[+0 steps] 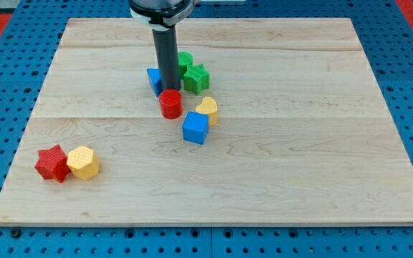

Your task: Make a triangle with the yellow heart red circle and blue cube below the green blocks

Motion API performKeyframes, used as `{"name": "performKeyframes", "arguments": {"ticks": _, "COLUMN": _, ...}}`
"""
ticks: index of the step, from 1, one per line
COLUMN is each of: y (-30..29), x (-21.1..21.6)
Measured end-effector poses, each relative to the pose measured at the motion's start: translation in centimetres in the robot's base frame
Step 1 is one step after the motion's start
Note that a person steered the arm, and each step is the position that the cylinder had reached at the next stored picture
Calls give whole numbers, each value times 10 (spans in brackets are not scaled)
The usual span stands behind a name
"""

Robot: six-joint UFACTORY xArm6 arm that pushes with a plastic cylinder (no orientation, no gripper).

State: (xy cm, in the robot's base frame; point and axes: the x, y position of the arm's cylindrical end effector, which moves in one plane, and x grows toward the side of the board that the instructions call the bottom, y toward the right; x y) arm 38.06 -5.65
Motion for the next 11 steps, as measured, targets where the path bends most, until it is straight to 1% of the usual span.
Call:
{"name": "performKeyframes", "arguments": {"ticks": 1, "y": -3, "x": -21}}
{"name": "performKeyframes", "arguments": {"ticks": 2, "y": -59, "x": -28}}
{"name": "performKeyframes", "arguments": {"ticks": 3, "y": -110, "x": -22}}
{"name": "performKeyframes", "arguments": {"ticks": 4, "y": -81, "x": -24}}
{"name": "performKeyframes", "arguments": {"ticks": 5, "y": -32, "x": 4}}
{"name": "performKeyframes", "arguments": {"ticks": 6, "y": 13, "x": 9}}
{"name": "performKeyframes", "arguments": {"ticks": 8, "y": 35, "x": 70}}
{"name": "performKeyframes", "arguments": {"ticks": 9, "y": 40, "x": 93}}
{"name": "performKeyframes", "arguments": {"ticks": 10, "y": 79, "x": 110}}
{"name": "performKeyframes", "arguments": {"ticks": 11, "y": 99, "x": 124}}
